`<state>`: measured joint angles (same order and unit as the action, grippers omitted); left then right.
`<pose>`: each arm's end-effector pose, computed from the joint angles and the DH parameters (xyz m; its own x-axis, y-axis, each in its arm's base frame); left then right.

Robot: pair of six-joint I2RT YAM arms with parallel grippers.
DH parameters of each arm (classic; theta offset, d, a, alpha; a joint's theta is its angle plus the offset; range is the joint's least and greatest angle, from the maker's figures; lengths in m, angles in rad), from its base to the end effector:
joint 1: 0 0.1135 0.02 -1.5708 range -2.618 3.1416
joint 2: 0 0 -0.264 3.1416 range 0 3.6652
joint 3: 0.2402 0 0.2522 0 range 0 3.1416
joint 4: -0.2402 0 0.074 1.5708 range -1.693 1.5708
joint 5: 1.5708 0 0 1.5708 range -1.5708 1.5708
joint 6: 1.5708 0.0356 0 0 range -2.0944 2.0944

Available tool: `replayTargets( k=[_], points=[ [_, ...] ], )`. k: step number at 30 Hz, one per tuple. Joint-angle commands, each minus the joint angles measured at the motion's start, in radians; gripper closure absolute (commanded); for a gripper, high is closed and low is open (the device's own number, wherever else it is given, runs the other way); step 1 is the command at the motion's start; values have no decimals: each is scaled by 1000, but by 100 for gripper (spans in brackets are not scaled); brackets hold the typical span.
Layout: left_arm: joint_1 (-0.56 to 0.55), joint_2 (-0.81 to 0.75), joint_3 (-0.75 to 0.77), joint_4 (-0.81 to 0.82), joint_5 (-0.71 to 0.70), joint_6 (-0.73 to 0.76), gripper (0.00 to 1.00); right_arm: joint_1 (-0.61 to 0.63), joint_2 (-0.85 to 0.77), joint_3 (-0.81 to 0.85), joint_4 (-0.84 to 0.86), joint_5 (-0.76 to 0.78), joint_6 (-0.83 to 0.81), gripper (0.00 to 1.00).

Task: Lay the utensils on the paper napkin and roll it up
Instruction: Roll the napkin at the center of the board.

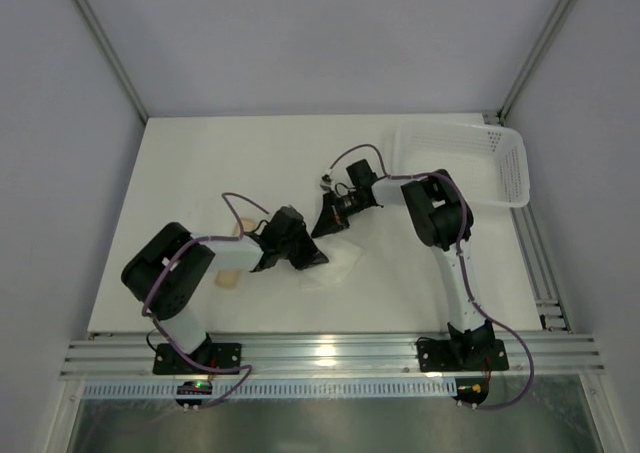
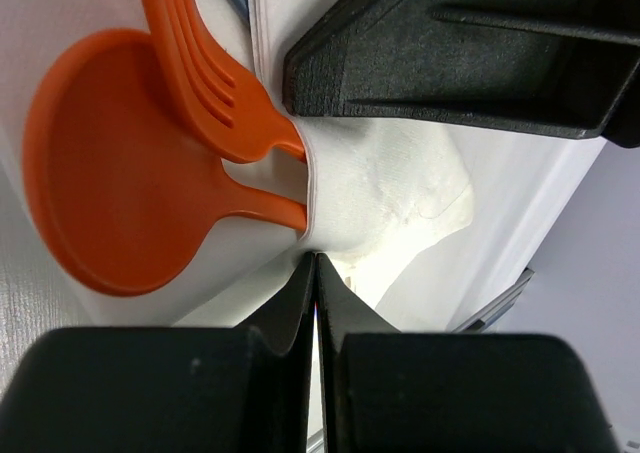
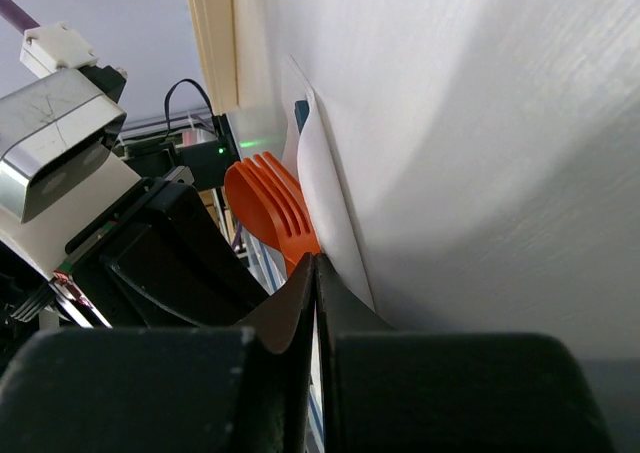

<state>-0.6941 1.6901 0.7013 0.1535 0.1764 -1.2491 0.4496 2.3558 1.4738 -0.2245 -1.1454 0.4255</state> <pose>0.2338 -0.2027 0.1231 -0.8635 -0.4964 -0.0887 -0.3130 0.6654 -0.6777 0.3897 0.2241 0.0700 -0.9591 -0.2737 -0.0717 -0.1656 0.3375 0.9267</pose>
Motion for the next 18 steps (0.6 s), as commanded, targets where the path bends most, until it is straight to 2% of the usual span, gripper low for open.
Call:
replayTargets(
  k=[1, 14, 18],
  points=[
    [2, -1, -25, -84, -72, 16, 100, -8, 26, -70, -23, 133, -77, 96],
    [1, -15, -19, -118, -78, 39, 100, 8, 17, 32, -24, 170, -10, 96],
    [1, -21, -17, -120, -78, 34, 100, 11, -41, 56, -42, 188, -1, 96]
  ],
)
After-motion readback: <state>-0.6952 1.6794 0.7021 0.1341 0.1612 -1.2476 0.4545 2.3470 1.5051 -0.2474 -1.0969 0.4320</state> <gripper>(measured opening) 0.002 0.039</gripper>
